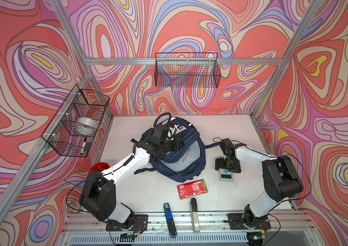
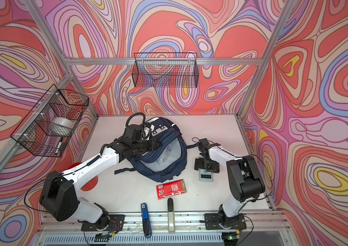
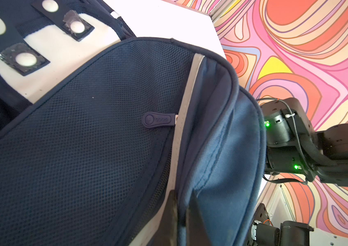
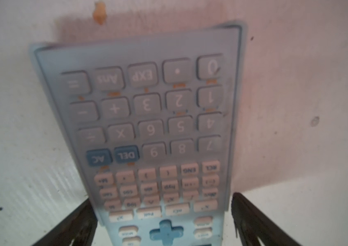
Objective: Pack books, pencil case, and school supplies into a backpack
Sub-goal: Pick up the calculator from the middle-right of the table.
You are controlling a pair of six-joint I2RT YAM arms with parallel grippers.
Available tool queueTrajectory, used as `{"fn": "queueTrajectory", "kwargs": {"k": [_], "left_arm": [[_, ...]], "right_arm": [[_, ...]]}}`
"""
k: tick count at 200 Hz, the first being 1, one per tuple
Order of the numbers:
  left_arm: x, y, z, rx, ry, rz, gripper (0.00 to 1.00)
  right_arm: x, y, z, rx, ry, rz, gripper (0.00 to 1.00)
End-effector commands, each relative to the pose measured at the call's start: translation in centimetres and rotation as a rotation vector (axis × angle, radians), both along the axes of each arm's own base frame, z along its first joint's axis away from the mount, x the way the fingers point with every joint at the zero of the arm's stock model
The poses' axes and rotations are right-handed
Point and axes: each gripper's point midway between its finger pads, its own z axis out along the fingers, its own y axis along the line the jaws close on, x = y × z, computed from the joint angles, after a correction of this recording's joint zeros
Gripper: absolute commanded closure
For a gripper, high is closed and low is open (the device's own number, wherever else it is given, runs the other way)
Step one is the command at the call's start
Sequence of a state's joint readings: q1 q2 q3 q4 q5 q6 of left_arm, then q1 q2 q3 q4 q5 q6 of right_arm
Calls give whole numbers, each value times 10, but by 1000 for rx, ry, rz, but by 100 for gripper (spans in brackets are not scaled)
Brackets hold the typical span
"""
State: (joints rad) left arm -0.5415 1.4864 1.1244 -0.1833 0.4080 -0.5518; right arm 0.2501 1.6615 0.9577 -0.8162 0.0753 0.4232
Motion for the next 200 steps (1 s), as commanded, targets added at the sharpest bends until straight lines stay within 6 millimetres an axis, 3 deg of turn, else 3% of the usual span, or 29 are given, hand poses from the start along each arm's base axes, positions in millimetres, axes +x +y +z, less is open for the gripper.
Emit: {"fn": "queueTrajectory", "kwargs": {"k": [1,47,92,133,169,200], "left_arm": [[-8,-9,29,-72,-34,-39,100],[-8,-8,31,-72,-39,-37,100],[-6,-5,27,-50,-42,-27,100],[-3,-5,23,-52,-36,-22,100],[-3,-5,20,-50,-29,-20,100],[-2,-6,20,-58,-25,-21,100]], "right_arm": [[3,-7,-7,-56,9,4,4],[12,0,-11,-24,-14,40,29],[21,5,16,15,-105,37,40],[16,18,43,45,-139,58,41],[19,49,72,117,-194,100,40],[42,103,105,256,-288,178,36]]}}
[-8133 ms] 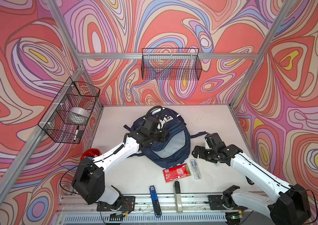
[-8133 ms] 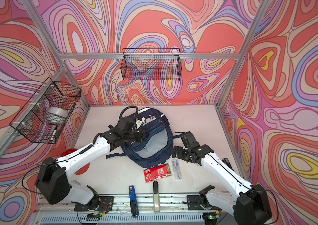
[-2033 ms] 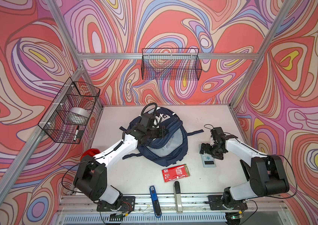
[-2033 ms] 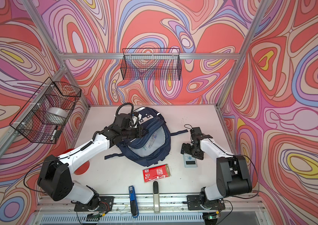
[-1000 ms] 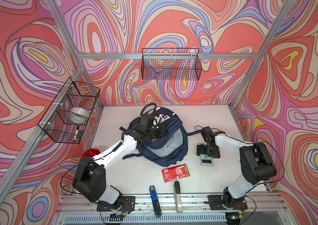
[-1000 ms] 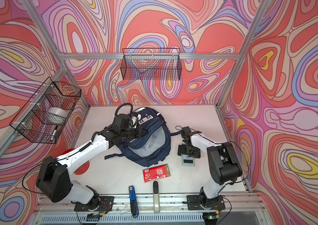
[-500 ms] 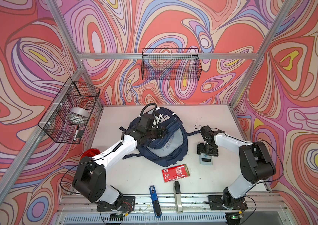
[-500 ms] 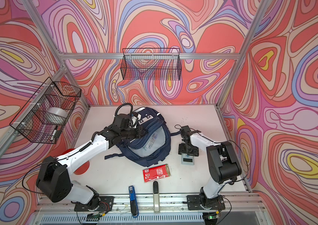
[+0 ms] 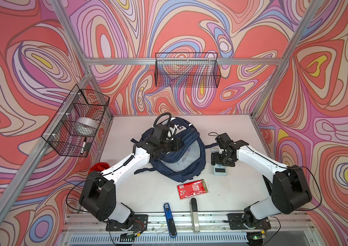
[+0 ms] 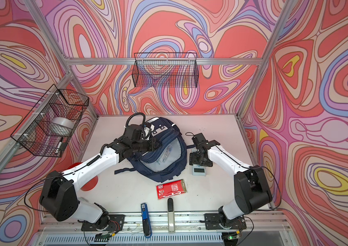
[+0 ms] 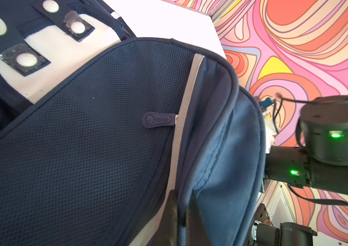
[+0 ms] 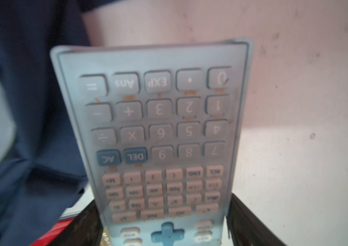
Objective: Pack books, pencil case, and school supplies into a backpack
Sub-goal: Place the calculator in the student bag.
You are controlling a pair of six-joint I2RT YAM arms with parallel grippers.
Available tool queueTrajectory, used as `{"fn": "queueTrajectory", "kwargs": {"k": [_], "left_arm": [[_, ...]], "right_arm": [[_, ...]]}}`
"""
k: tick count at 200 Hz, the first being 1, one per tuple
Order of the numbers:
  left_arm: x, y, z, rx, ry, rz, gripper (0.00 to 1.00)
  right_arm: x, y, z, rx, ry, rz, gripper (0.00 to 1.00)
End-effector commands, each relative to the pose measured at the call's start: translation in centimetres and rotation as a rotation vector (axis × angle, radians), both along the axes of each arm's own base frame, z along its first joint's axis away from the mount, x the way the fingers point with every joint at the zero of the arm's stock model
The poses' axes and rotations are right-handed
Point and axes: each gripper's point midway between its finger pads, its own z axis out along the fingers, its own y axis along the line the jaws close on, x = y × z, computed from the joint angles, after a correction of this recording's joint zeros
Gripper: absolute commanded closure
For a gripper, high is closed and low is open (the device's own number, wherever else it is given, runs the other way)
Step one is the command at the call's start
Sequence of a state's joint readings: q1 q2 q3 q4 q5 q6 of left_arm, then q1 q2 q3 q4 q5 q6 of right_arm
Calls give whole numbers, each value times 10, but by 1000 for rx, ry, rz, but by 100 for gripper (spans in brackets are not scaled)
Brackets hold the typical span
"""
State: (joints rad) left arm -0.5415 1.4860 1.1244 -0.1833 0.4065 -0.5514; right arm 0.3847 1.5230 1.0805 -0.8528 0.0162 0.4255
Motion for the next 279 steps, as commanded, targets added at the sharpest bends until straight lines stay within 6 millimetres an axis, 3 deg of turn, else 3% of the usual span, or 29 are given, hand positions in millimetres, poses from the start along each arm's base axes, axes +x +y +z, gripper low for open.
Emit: {"fn": "queueTrajectory", "kwargs": {"k": [1,44,59,65,88,128,174,192,210,236,258,279], "left_arm": [[-2,-7,20,-60,-24,-22,100],[-1,-9,32,-76,-38,-25,100],[-1,-9,35,-75,-45,-27,100],[0,-8,37,-73,-51,-26,100],[2,-6,48,-72,-79,-13,100],[5,-9,61,-89,-97,-24,100],[2,-10,49,-86,-73,-26,100],[2,-7,45,-77,-70,-19,100],[1,-7,45,-76,-68,-21,100],[1,-9,46,-88,-66,-25,100],[2,-8,47,-88,-69,-19,100],[1,-8,48,-87,-68,-22,100]], "right_arm": [[21,43,34,136,-88,44,36],[53,103,27,204,-78,79,35],[63,111,25,232,-79,42,35],[67,113,12,225,-62,24,35],[77,125,0,290,-66,-34,34],[96,152,11,376,-136,-84,29],[99,147,-8,285,-91,-84,23],[97,144,-4,294,-108,-95,22],[95,130,1,237,-127,-113,25],[84,114,-9,149,-77,-147,23],[79,123,-19,239,-76,-170,17],[93,143,3,349,-150,-140,7]]}}
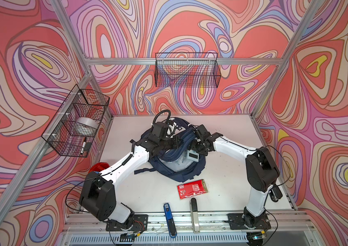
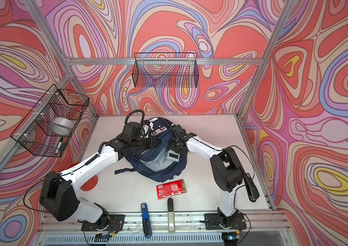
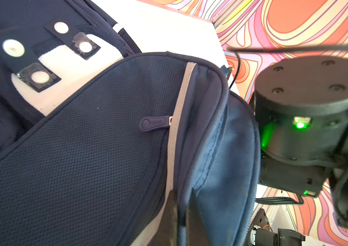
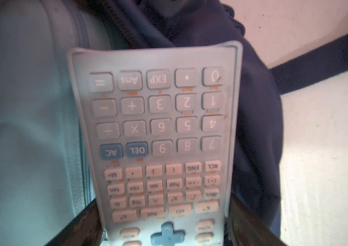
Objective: Pack books, pencil case, and school supplies into a backpack
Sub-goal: Place the calculator in the student bag.
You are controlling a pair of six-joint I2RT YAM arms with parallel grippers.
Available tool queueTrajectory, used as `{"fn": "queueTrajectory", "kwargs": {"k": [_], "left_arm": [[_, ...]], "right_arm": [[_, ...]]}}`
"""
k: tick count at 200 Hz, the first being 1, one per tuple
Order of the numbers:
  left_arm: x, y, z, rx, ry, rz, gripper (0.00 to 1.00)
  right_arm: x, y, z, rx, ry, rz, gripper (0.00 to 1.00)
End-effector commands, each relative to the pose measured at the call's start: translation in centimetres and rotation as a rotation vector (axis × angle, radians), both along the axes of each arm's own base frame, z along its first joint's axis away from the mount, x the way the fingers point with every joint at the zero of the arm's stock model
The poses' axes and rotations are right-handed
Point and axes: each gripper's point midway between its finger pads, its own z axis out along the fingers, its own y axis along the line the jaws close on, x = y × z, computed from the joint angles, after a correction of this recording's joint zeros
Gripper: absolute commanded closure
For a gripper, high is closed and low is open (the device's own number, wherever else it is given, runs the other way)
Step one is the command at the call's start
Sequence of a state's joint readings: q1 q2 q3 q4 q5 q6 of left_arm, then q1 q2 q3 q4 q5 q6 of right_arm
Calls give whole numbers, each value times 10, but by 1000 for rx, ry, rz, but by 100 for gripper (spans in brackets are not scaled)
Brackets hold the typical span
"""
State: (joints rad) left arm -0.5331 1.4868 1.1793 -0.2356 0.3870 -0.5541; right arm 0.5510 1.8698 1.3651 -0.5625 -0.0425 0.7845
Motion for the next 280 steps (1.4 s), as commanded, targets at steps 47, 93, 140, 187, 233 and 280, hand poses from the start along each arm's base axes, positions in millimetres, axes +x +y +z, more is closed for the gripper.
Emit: {"fn": "queueTrajectory", "kwargs": {"k": [47,93,140,187,233,280], "left_arm": [[-5,-10,35,-79,-74,-45,100],[-6,-13,32,-93,-56,-52,100],[-7,-12,33,-90,-59,-54,100],[-8,-12,32,-90,-53,-52,100],[-9,-9,35,-81,-60,-46,100],[-6,-13,32,-86,-44,-50,100]], "right_arm": [[-1,9,32,62,-88,39,3],[-13,-25,42,56,-162,50,5],[-5,-37,50,230,-262,126,39],[-1,-25,39,287,-277,189,56],[-14,-25,25,314,-254,193,74],[-23,-10,14,405,-256,209,83]]}}
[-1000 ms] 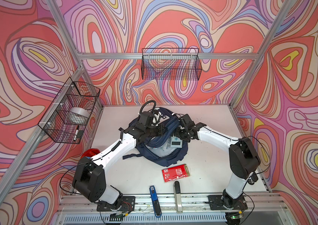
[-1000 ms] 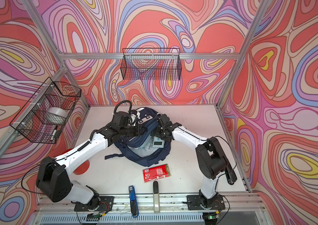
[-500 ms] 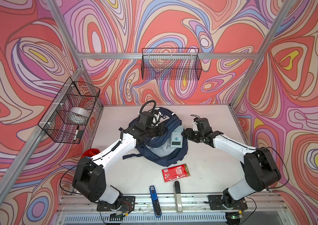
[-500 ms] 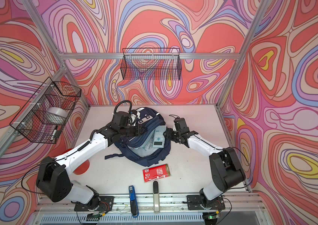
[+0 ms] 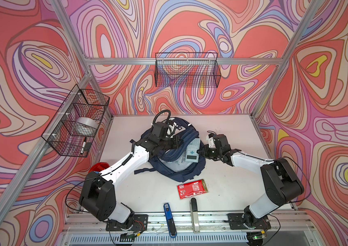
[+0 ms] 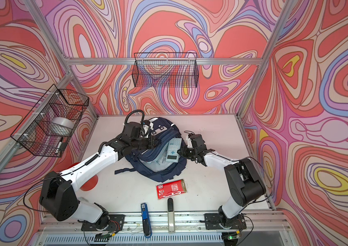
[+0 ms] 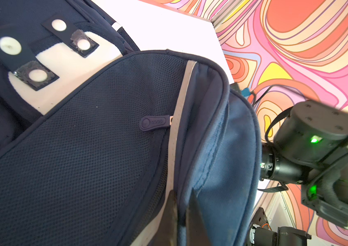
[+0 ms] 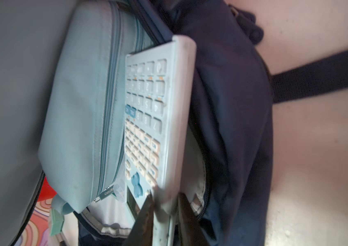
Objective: Pack books, pencil case, and school supplies into a backpack
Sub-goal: Place the calculator in the student bag.
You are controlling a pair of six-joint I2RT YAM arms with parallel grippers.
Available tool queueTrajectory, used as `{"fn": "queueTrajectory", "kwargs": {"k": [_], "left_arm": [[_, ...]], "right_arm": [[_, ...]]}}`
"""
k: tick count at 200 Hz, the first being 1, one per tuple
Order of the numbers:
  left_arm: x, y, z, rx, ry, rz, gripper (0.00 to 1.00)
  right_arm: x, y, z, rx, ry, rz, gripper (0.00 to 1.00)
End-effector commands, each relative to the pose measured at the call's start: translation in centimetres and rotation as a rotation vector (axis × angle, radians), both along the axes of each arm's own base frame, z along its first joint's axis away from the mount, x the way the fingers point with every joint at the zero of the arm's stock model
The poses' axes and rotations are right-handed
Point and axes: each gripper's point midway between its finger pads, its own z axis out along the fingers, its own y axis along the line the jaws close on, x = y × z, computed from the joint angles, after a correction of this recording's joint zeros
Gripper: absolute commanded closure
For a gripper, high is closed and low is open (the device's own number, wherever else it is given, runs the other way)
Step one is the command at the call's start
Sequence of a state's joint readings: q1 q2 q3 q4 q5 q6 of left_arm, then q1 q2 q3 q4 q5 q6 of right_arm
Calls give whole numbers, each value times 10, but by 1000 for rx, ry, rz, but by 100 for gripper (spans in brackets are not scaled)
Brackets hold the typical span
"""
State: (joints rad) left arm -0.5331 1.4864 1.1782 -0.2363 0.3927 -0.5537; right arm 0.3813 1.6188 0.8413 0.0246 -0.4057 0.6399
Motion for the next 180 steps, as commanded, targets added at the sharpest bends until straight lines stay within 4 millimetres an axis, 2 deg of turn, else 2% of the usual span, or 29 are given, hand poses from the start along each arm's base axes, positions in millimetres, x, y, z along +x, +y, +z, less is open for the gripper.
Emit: {"fn": "queueTrajectory", "kwargs": {"k": [1,29,58,96,112,130,142,159,180], "left_arm": [[-5,-12,32,-85,-46,-45,100],[-5,-13,32,-85,-39,-49,100],[-4,-12,35,-78,-50,-43,100],[-2,-13,40,-68,-62,-56,100],[-2,-11,37,-46,-60,-53,100],[-2,-11,28,-38,-46,-53,100],[-3,-13,21,-34,-26,-63,100],[-5,-17,13,-28,-6,-75,100],[-9,-21,10,-20,-6,-84,100]], "right_arm": [[2,19,9,72,-43,43,83],[1,37,12,85,-61,74,85],[-4,56,6,66,-41,100,85],[-1,57,1,67,-50,74,84],[-4,48,8,53,-72,43,79],[-10,36,3,-28,-44,44,66],[-14,26,5,-67,-39,21,67],[-18,5,10,-134,-33,-56,73],[-26,-14,1,-231,23,-94,75]]}}
